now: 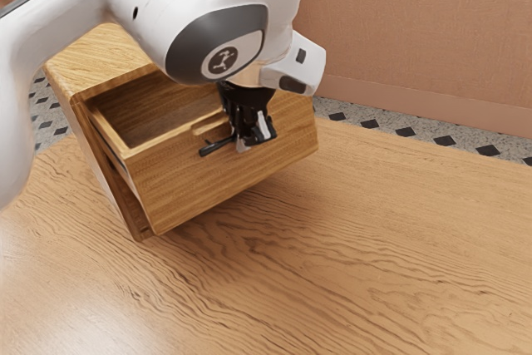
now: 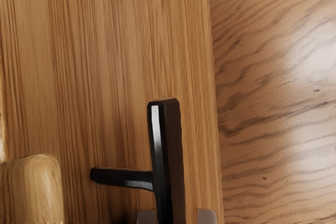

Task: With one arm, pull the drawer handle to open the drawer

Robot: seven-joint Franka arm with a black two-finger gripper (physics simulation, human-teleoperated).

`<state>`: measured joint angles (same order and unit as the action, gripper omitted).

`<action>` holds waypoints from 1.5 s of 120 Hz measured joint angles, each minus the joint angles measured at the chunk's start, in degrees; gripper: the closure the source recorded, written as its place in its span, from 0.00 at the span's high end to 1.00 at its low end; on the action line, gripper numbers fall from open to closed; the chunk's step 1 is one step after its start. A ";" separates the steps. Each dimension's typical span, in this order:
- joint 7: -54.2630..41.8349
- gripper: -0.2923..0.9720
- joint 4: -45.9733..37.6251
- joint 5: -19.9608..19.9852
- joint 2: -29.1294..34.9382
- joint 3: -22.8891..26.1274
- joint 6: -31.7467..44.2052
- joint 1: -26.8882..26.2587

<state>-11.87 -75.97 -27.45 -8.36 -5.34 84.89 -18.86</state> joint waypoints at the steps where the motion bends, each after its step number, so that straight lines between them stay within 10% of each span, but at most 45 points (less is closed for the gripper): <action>1: 0.03 0.15 0.00 0.00 0.01 0.02 -0.02 -0.03; 157: 2.27 0.36 9.02 3.85 3.34 -0.04 -5.88 -0.79; 180: 0.98 0.58 15.25 17.90 3.53 -2.28 -10.44 13.98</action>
<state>-10.89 -60.72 -9.55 -4.83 -7.62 74.45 -4.88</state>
